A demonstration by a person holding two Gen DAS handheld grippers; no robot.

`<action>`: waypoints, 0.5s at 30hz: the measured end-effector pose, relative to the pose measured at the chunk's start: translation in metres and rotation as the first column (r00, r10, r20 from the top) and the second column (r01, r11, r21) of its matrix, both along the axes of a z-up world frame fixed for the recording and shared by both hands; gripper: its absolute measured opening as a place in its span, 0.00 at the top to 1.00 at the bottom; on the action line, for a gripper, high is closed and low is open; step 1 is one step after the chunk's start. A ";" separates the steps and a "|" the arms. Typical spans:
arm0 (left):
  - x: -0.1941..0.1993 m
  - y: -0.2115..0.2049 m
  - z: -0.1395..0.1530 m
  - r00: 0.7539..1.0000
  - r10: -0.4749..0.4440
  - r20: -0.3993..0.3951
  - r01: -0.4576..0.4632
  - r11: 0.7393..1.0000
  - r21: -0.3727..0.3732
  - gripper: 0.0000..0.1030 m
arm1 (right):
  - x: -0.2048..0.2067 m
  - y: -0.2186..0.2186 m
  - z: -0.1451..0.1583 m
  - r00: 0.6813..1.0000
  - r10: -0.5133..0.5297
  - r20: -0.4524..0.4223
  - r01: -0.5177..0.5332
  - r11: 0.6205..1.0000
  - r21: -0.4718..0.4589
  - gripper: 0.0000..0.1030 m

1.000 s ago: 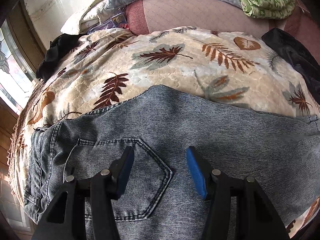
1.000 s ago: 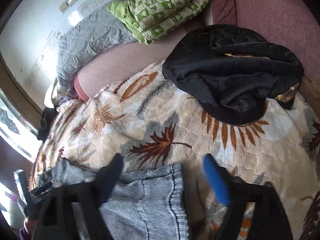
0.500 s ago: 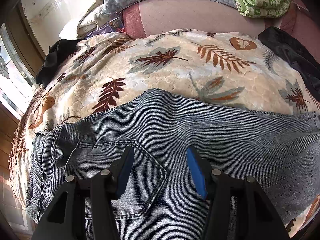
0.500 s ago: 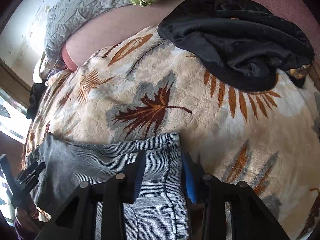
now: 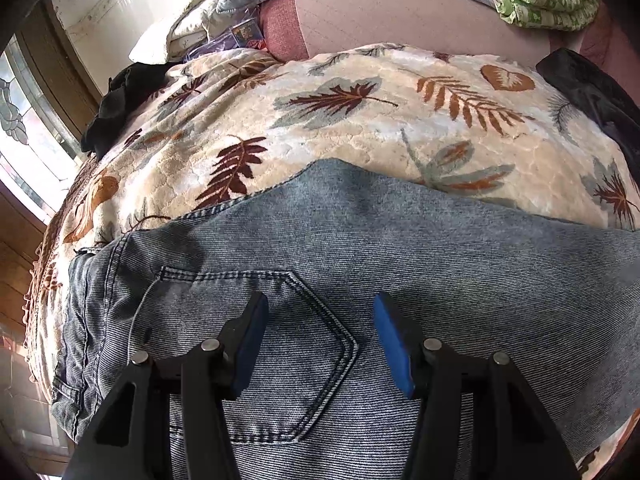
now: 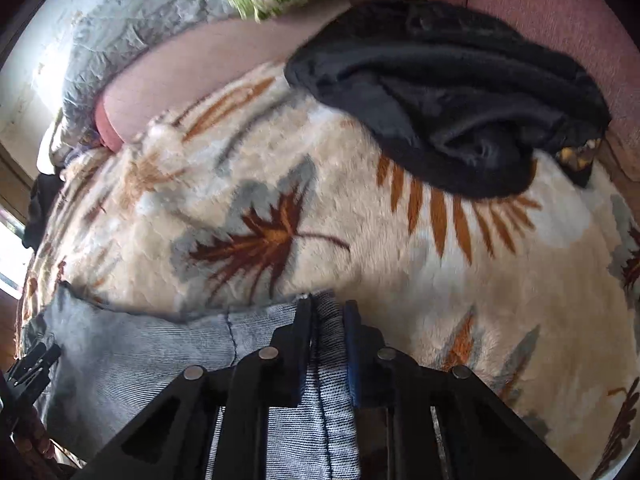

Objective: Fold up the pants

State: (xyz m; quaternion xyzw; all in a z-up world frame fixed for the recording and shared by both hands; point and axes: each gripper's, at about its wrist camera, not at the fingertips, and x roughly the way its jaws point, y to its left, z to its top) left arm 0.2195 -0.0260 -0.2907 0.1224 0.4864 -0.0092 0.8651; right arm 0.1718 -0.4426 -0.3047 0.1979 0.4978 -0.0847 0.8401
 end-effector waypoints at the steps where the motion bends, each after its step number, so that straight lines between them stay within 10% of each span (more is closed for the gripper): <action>1: 0.000 -0.001 -0.003 1.000 0.000 -0.008 0.000 1.000 0.013 0.46 | -0.001 -0.001 0.002 1.000 -0.009 0.021 0.009 1.000 -0.008 0.75; 3: 0.000 -0.003 -0.006 1.000 -0.009 -0.020 0.009 0.999 0.037 0.45 | -0.004 -0.003 0.013 0.999 -0.036 0.033 0.039 0.995 -0.089 0.54; 10: -0.006 0.007 -0.004 1.000 0.012 -0.022 -0.012 1.000 0.017 0.45 | -0.039 0.034 0.069 0.964 0.040 0.264 -0.017 0.996 -0.088 0.54; 15: -0.014 0.001 -0.005 1.000 -0.008 0.013 0.008 0.998 0.064 0.45 | -0.028 0.121 0.030 0.962 0.261 0.075 -0.252 0.961 -0.113 0.62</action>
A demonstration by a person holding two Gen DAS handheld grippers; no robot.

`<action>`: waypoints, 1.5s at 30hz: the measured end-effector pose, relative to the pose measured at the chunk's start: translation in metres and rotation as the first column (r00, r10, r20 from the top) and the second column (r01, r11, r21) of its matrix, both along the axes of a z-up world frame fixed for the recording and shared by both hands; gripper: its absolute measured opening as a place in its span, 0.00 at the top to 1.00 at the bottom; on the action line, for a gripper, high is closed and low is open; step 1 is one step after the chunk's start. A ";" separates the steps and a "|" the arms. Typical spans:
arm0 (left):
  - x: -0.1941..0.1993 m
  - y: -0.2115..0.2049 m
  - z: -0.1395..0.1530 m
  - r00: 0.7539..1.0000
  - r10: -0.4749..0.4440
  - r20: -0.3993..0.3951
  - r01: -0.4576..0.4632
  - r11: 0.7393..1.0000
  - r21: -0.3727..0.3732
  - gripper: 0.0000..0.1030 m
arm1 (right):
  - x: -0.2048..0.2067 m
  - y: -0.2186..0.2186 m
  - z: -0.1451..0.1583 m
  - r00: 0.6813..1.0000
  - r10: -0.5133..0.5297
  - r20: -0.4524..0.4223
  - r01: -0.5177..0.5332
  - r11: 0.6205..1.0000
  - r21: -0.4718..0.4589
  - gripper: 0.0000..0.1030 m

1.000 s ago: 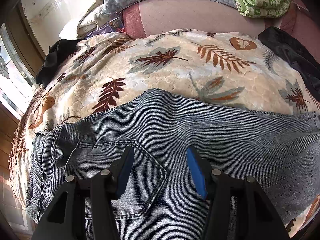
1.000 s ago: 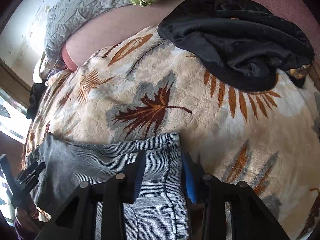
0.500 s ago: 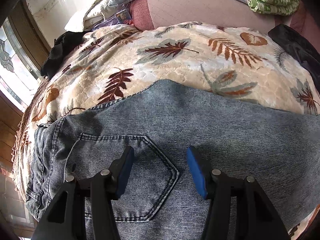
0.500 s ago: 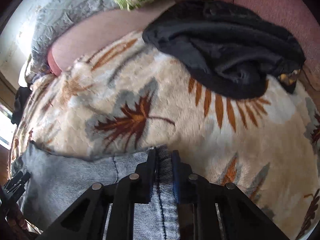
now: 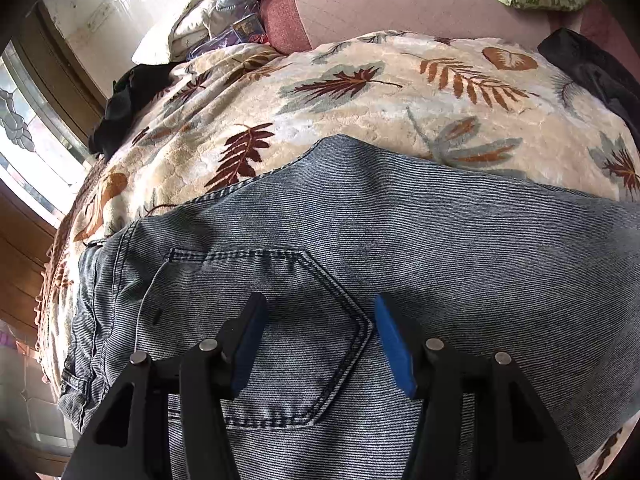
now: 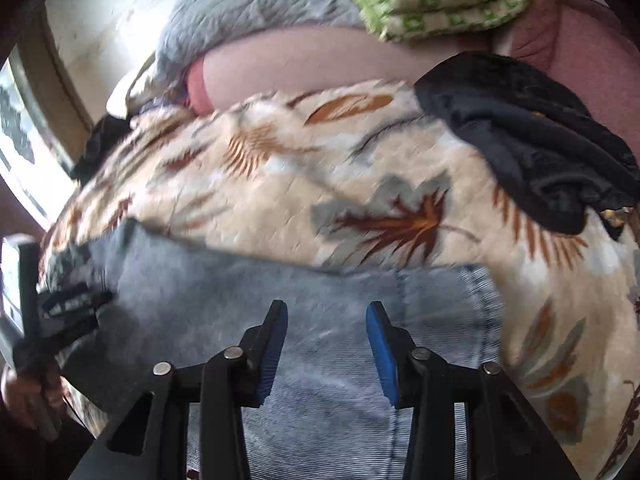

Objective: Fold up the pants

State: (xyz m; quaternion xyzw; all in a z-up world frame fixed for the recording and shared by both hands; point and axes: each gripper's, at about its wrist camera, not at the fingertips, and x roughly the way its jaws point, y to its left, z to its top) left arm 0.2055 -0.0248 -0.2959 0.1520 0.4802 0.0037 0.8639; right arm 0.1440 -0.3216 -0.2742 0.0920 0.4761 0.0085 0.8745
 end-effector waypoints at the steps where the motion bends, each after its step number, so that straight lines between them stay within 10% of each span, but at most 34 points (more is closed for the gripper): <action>1: -0.003 0.001 0.003 1.000 -0.004 0.008 0.004 1.000 -0.009 0.45 | 0.005 0.009 -0.013 0.999 0.014 -0.052 -0.015 1.000 -0.026 0.62; 9: -0.034 0.071 0.054 0.960 0.176 0.216 -0.168 0.984 -0.056 0.43 | -0.029 0.011 0.001 1.000 -0.004 0.018 0.003 1.000 0.020 0.62; 16: -0.035 0.127 0.014 0.931 0.363 0.031 -0.361 0.931 -0.057 0.42 | -0.059 0.043 -0.028 0.995 0.052 -0.085 -0.057 0.997 -0.058 0.62; 20: -0.041 0.111 0.017 0.945 0.315 0.083 -0.319 0.947 0.042 0.41 | -0.072 0.036 -0.015 0.999 0.046 -0.024 -0.047 0.998 -0.040 0.62; 23: -0.061 0.099 0.037 0.952 0.275 0.136 -0.271 0.962 -0.044 0.41 | -0.089 0.024 0.016 0.992 -0.003 0.129 -0.003 0.999 0.045 0.62; 26: -0.082 0.078 0.060 0.959 0.215 0.186 -0.203 0.976 -0.082 0.41 | -0.119 0.021 0.061 0.912 -0.077 0.402 0.074 0.997 0.022 0.59; 29: -0.096 0.054 0.084 0.956 0.168 0.239 -0.150 0.985 -0.090 0.41 | -0.137 0.018 0.083 0.844 -0.145 0.516 0.146 0.989 0.038 0.27; 45: -0.137 -0.021 0.142 0.940 0.026 0.339 0.007 0.995 -0.096 0.30 | -0.146 0.002 0.082 0.861 -0.173 0.478 0.113 0.982 0.152 0.27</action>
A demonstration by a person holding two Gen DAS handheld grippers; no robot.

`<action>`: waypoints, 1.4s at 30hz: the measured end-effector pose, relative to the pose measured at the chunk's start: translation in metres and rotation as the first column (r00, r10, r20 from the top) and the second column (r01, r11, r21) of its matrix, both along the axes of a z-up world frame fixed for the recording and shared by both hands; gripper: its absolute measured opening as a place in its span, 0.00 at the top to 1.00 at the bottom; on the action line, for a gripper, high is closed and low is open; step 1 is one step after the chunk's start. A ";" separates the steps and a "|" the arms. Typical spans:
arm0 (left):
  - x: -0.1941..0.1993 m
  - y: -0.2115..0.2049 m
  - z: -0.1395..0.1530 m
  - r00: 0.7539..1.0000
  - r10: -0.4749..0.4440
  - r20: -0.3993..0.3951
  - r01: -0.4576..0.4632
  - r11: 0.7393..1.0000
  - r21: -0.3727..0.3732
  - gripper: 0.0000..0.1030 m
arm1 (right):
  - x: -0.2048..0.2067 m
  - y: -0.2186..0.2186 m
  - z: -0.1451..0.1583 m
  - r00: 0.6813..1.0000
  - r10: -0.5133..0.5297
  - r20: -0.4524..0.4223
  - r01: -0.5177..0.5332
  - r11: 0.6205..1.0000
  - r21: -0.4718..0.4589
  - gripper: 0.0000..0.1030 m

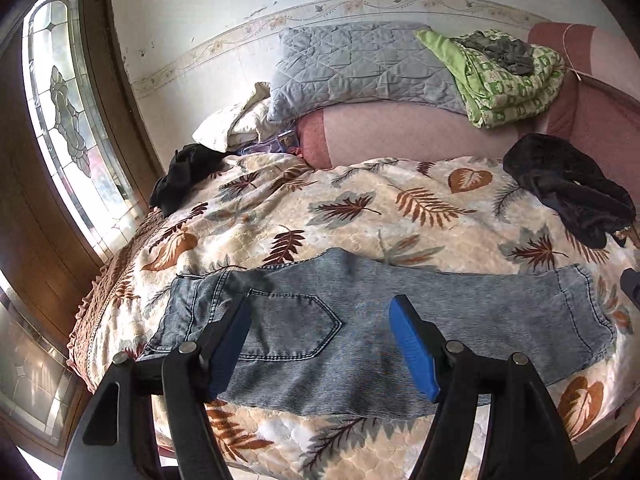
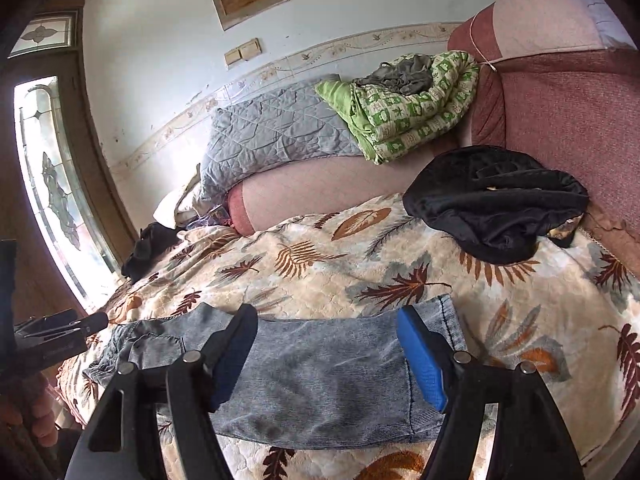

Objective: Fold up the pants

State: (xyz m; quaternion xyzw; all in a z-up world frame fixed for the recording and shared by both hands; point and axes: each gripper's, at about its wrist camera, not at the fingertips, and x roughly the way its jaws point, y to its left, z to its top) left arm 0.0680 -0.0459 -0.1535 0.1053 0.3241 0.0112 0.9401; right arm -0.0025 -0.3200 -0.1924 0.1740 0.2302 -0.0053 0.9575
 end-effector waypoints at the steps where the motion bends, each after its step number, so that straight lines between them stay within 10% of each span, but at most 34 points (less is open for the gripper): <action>1: -0.001 -0.004 0.001 1.000 -0.007 0.002 0.007 1.000 0.003 0.30 | 0.000 0.000 -0.001 1.000 0.004 -0.002 -0.004 1.000 0.005 0.27; 42: -0.007 -0.033 -0.003 0.996 -0.074 -0.041 0.072 0.997 -0.036 0.23 | 0.003 0.007 -0.009 0.999 0.037 -0.035 -0.039 0.999 -0.036 0.27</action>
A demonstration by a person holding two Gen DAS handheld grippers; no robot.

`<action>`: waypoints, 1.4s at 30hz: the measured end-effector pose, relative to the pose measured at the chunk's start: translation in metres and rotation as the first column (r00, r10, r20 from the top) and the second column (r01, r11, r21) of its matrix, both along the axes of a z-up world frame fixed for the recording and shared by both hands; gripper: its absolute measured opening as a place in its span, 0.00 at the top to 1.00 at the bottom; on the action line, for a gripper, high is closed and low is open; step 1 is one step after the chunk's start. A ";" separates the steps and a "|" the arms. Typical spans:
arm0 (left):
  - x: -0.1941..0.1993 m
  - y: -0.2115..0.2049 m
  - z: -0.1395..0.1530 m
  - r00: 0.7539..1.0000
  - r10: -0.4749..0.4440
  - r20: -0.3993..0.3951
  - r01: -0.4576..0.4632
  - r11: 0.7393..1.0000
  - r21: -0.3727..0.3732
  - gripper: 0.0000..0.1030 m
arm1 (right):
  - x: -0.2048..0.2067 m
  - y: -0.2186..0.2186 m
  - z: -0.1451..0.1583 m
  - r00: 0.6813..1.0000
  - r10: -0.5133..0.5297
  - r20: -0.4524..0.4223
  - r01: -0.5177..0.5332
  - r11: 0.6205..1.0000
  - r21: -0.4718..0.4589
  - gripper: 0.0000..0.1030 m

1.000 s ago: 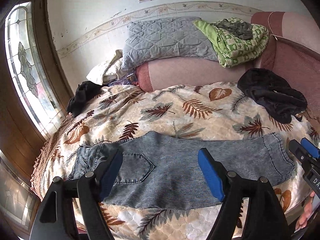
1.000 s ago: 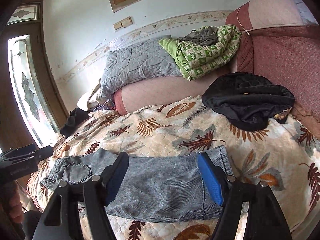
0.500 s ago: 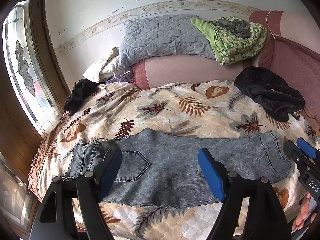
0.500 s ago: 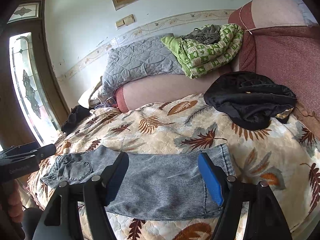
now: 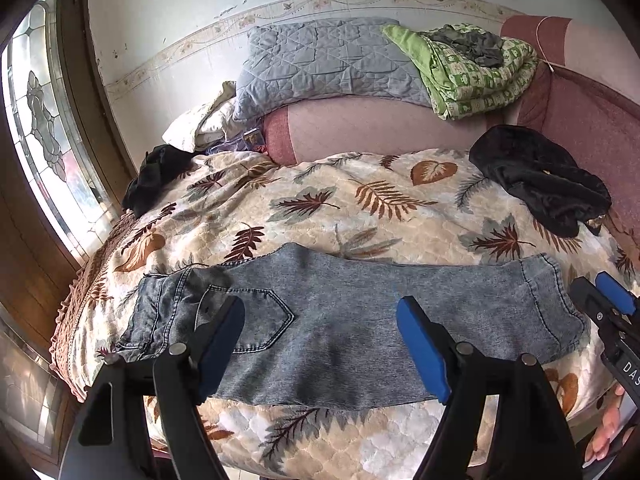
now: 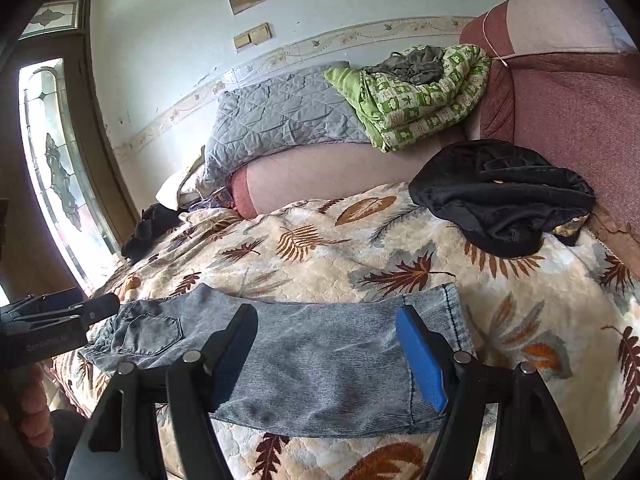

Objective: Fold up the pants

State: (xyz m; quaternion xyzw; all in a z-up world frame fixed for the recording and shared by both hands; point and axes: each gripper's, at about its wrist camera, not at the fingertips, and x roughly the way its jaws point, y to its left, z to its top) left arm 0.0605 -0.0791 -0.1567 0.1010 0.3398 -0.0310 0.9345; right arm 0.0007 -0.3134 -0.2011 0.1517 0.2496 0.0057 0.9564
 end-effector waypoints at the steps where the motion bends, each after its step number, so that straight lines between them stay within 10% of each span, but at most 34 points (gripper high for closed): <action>1: 0.000 0.000 -0.001 1.000 -0.001 -0.003 0.001 1.000 -0.002 0.23 | 0.000 0.000 0.000 1.000 0.001 -0.001 -0.001 1.000 0.000 0.27; 42: 0.003 -0.006 -0.004 1.000 -0.019 -0.010 0.019 1.000 -0.008 0.23 | 0.006 0.010 -0.006 0.999 0.044 -0.021 -0.045 0.998 -0.038 0.27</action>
